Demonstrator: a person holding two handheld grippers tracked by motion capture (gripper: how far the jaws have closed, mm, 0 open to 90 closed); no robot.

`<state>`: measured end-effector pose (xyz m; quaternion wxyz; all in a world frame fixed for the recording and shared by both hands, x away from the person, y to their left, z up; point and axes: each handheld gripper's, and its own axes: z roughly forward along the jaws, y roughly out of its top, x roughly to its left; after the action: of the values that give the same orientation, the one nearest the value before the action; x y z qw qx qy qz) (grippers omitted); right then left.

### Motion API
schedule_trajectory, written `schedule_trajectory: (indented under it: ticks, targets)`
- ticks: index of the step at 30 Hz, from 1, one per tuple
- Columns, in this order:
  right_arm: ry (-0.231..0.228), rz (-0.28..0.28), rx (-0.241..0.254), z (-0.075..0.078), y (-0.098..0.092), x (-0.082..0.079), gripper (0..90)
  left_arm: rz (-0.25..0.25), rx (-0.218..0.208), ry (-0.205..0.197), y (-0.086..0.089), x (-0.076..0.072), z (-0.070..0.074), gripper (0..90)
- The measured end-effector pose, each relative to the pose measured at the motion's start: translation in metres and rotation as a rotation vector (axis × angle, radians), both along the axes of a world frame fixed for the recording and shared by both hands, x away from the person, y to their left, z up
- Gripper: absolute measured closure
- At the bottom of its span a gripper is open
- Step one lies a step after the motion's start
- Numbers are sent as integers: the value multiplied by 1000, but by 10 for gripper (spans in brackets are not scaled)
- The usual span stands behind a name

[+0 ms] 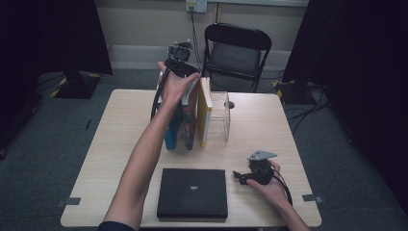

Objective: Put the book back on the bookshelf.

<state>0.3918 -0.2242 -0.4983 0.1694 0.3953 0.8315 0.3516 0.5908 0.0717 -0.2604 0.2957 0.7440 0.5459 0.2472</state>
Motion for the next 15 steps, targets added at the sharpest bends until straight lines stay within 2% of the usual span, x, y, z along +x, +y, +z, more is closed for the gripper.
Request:
schedule_trajectory:
  ticks: [6,10,12,15]
  targets:
    - [0,-3,0,0,0,0,129,-32,-1,-37,7,-17,10,294]
    - [0,-6,-2,0,1,0,129,-65,-44,-39,14,-30,16,309]
    - [2,-7,-2,0,1,0,129,-83,-53,-47,15,-35,17,303]
    - [3,-8,-1,0,1,0,129,-117,-95,-44,17,-44,16,290]
